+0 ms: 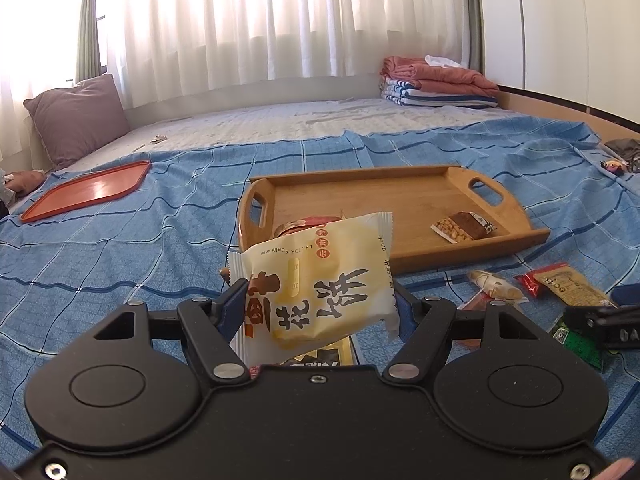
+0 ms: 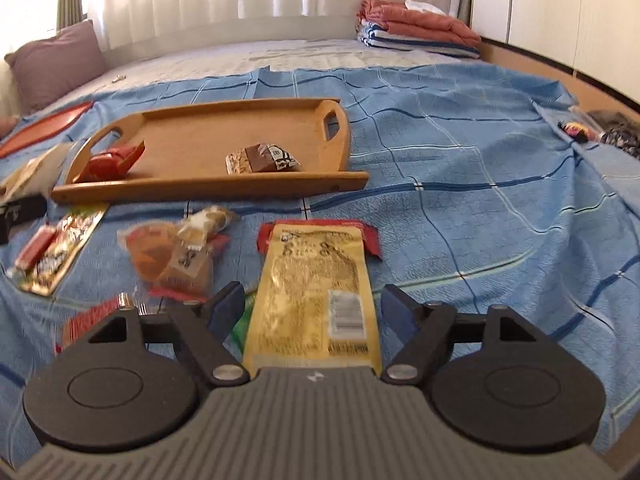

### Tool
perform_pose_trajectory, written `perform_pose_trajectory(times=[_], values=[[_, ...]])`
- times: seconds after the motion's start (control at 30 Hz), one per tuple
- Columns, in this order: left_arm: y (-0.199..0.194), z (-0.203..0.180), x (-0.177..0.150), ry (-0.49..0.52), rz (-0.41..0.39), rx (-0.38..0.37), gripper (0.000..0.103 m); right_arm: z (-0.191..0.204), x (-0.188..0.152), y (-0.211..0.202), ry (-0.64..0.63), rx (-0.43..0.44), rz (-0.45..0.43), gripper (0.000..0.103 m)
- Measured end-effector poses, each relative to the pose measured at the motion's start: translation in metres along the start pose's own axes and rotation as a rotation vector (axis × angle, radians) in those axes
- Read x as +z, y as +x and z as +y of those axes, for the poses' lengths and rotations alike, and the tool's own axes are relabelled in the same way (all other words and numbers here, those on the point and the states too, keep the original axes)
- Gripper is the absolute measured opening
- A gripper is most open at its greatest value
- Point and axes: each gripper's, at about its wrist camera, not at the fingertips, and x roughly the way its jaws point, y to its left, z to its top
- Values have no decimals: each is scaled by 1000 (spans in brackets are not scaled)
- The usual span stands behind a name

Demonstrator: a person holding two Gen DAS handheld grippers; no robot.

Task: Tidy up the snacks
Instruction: 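Carry the white bag toward the tray with the left tool while the right tool holds the gold packet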

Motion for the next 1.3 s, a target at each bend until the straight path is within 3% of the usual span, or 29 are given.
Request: perform_pose_trajectory(times=[0.17, 0.2, 0.23, 0.3, 0.57, 0.8, 1.07, 1.3], values=[[1, 0, 1, 0, 4, -1, 69, -7, 21, 31, 52, 3, 82, 84], [1, 0, 1, 0, 5, -2, 69, -8, 23, 35, 59, 11, 101, 80], [2, 0, 1, 1, 4, -2, 69, -9, 25, 39, 67, 16, 123, 70], [2, 1, 1, -1, 3, -1, 69, -13, 28, 41, 96, 30, 138, 66], [12, 8, 17, -10, 4, -23, 69, -17, 46, 20, 100, 59, 86, 65], [38, 20, 65, -14, 13, -53, 69, -17, 94, 19, 107, 142, 28, 65], [102, 37, 127, -81, 114, -72, 69, -5, 160, 49, 87, 203, -23, 65], [166, 36, 142, -73, 135, -11, 69, 11, 195, 98, 81, 197, -58, 65]])
